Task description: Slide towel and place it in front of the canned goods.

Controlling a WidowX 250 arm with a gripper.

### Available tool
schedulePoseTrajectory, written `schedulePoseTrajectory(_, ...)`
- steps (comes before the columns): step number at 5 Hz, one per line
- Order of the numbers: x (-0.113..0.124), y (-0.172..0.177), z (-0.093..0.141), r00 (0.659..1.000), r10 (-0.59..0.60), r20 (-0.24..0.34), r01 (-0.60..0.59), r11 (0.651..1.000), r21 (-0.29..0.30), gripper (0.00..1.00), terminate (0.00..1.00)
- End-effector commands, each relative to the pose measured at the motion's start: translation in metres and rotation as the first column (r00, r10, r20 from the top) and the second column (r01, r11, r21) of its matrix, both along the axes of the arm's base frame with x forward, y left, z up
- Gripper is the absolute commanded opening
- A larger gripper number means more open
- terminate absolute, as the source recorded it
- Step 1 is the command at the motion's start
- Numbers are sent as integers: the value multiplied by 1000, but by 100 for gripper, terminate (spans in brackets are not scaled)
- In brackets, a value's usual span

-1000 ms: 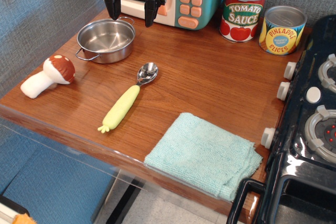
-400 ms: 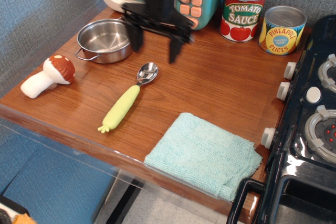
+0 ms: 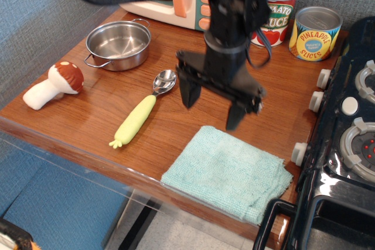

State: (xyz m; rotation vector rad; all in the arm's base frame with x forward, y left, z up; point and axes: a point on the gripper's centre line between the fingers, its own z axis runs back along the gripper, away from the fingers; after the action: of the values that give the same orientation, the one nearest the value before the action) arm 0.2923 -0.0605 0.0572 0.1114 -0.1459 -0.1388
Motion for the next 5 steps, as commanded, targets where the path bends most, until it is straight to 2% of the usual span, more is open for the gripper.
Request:
schedulePoseTrajectory(1,-38,-19,0,999,-32,23,33,999,-43,100,0)
schedulePoseTrajectory(2,-50,-20,-11,999,-44,-25,42,997,-58,100,0)
schedulePoseTrajectory(3,-53,-13,-25,998,-23,-55,21,999,-25,100,0)
schedulePoseTrajectory(4,-35,4,-51,995,40,-87,-39,999,16,100,0)
schedulePoseTrajectory(5,-15,9,-60,994,73,-78,-72,997,17,100,0)
